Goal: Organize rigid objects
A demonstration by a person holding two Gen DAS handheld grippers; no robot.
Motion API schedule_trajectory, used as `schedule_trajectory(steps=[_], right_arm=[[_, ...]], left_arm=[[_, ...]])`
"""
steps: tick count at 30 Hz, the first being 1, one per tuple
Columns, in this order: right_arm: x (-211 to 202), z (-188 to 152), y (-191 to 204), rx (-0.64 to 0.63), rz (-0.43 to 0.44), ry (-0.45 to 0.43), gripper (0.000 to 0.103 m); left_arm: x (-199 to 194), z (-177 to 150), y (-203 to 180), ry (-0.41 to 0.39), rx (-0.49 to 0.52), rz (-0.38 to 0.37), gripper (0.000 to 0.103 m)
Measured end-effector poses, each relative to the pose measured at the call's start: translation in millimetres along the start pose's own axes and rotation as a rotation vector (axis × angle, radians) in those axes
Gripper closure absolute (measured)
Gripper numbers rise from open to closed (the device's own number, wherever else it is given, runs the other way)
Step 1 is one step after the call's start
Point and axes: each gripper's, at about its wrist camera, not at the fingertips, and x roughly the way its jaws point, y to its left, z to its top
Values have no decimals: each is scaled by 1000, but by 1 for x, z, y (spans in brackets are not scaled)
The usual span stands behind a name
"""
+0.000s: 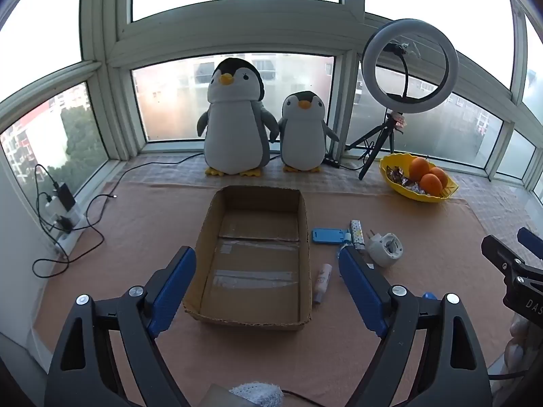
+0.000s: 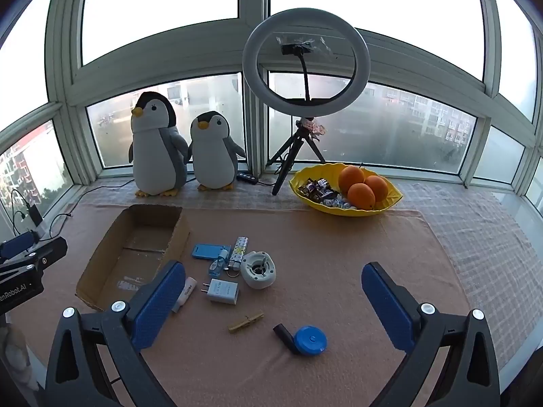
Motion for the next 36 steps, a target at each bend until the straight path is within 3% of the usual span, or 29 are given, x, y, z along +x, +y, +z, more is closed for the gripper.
schedule_trajectory(steps=[36], right_arm=[[7,-4,7,-3,10,41,0]], left_arm=[[3,-1,2,7,-15,-27,17]])
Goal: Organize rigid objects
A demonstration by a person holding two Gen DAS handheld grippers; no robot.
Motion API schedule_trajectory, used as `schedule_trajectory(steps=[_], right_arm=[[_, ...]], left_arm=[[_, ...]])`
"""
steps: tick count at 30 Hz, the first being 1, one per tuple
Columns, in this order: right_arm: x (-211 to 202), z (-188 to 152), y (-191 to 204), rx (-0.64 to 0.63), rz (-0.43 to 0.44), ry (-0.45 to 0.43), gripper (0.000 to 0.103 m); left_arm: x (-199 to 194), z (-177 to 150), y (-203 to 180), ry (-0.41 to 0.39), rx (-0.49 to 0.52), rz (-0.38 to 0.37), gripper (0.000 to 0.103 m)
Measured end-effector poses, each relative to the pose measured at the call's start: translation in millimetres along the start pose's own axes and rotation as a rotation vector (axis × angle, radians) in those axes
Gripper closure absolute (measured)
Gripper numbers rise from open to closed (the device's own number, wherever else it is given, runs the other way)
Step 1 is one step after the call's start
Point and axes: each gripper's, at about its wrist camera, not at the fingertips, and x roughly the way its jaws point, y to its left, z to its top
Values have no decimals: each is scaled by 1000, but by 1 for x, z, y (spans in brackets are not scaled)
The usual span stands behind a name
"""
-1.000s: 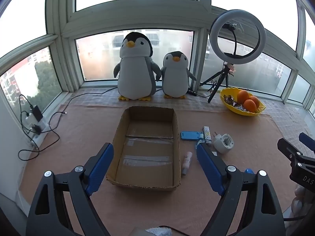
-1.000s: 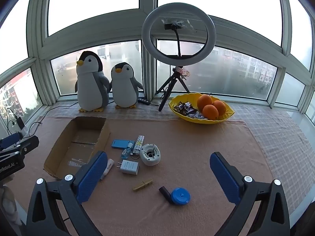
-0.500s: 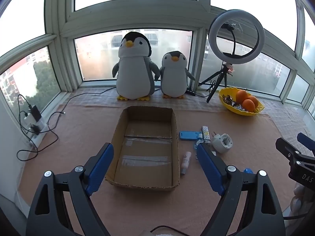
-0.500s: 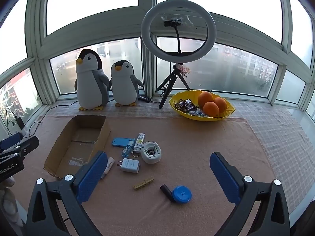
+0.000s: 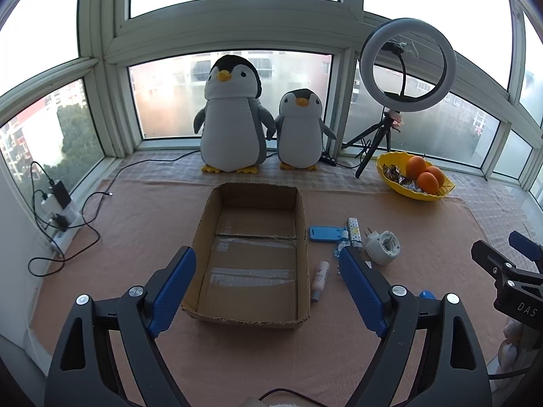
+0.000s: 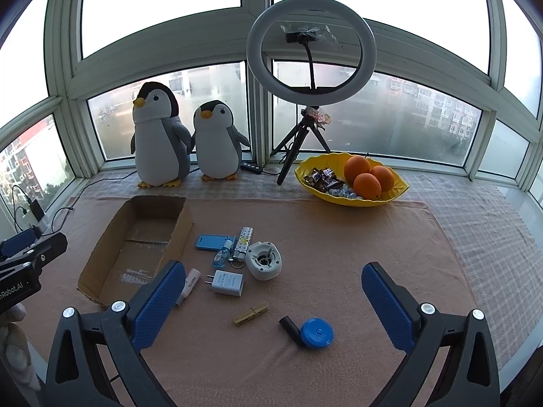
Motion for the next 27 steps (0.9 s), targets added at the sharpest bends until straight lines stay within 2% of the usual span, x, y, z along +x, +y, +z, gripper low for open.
schedule_trajectory(steps=[27], right_arm=[[-1,1,3,3,7,7,0]], left_arm=[[-4,2,1,-4,-6,-2,17]])
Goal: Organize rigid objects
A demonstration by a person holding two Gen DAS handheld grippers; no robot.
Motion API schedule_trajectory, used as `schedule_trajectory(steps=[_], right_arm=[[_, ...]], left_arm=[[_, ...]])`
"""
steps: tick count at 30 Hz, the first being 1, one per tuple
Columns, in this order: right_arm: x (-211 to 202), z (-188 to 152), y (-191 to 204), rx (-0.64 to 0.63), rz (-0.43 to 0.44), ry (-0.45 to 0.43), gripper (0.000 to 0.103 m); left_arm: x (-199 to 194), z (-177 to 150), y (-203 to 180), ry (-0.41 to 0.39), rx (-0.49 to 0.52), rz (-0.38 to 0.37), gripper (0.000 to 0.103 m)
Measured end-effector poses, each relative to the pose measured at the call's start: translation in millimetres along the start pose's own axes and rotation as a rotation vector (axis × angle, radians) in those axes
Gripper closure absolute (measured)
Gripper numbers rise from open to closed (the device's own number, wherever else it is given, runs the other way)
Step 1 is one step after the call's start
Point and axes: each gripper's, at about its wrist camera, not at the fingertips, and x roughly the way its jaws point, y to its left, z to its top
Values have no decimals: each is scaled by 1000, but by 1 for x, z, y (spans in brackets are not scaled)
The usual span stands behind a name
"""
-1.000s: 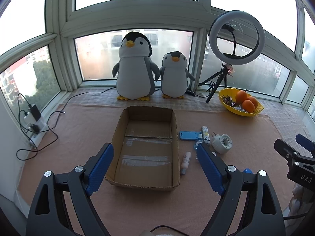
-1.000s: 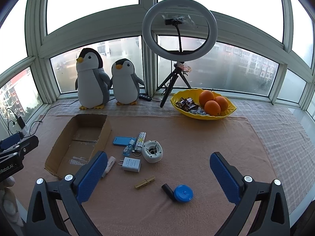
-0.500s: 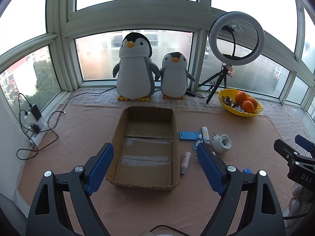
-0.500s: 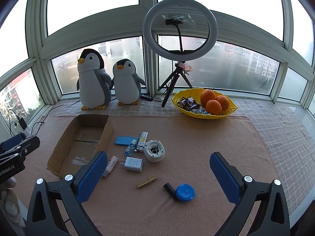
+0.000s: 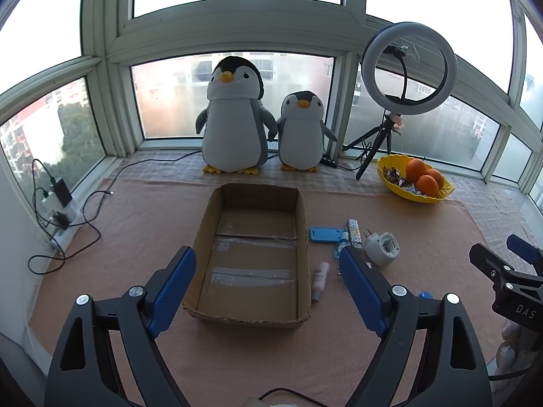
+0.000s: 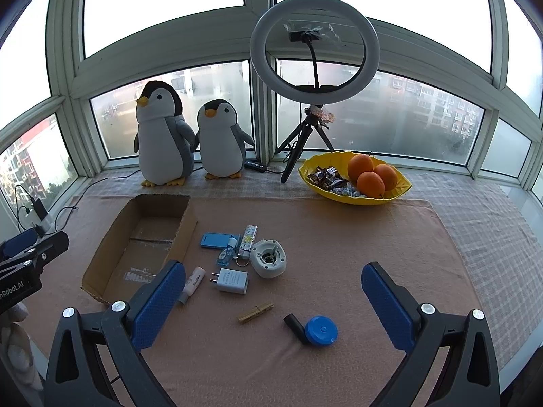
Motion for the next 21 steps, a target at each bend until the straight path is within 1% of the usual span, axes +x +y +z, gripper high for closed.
schedule_trajectory(steps=[15,21], right_arm=[[0,-7,5,-2,4,9,0],[2,-5,5,0,7,17,0]], left_arm=[[2,-2,0,0,0,0,17],[2,-3,1,0,0,1,17]])
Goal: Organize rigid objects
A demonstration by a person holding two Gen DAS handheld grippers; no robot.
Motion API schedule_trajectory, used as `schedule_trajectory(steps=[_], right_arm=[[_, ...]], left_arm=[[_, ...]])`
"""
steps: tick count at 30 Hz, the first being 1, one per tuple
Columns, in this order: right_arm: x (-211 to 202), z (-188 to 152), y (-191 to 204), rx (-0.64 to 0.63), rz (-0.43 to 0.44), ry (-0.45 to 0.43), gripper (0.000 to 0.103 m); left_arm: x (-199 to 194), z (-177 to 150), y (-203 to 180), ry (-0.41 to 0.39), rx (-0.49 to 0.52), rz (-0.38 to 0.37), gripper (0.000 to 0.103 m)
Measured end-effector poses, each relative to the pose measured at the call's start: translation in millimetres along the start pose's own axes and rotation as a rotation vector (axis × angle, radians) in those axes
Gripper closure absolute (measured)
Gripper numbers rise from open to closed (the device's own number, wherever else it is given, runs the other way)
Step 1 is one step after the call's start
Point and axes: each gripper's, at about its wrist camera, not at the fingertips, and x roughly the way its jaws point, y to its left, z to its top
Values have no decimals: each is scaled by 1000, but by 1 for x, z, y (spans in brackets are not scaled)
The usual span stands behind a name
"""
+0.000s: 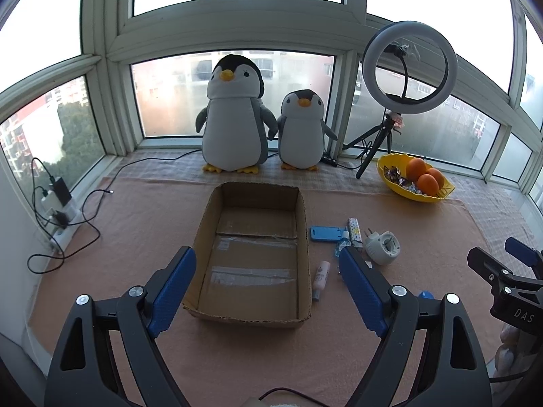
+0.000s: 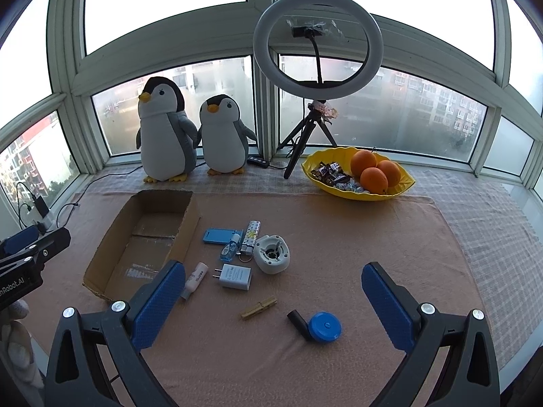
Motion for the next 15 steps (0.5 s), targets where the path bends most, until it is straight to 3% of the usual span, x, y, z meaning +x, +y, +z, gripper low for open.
schedule_trajectory(steps=[15], right_arm=[[10,-4,-10,9,0,27,0]], left_arm=[[23,-8,24,47,-40,46,17]])
